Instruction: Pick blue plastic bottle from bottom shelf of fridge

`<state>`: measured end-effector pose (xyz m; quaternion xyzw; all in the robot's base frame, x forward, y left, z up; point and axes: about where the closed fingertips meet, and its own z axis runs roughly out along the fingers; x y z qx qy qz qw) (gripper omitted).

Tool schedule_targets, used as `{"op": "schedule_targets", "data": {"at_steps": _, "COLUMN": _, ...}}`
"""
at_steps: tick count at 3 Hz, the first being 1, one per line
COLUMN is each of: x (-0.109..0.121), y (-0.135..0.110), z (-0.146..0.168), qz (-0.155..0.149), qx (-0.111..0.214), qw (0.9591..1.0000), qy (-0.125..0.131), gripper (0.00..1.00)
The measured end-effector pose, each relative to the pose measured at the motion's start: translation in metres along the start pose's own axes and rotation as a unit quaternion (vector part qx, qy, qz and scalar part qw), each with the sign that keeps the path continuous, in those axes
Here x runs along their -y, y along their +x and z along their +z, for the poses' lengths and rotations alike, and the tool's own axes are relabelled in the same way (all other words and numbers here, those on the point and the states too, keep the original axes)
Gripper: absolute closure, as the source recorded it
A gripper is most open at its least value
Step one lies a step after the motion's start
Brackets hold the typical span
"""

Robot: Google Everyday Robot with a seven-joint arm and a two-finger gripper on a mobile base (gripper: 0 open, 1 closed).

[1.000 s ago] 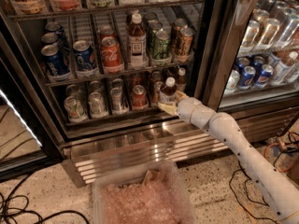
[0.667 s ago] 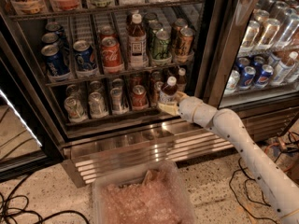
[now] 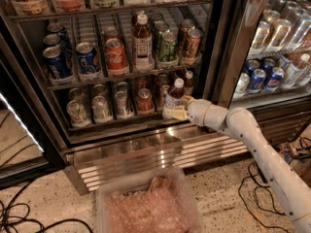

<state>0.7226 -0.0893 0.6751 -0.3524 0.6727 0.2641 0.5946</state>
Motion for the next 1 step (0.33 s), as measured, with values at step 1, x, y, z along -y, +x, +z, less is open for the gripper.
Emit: {"op": "schedule_targets", "data": {"at_steps": 1, "x": 0.0, "y": 0.0, "z": 0.0, "qz": 0.0, "qx": 0.0, "qw": 1.0, "qy": 0.0, "gripper": 1.0}}
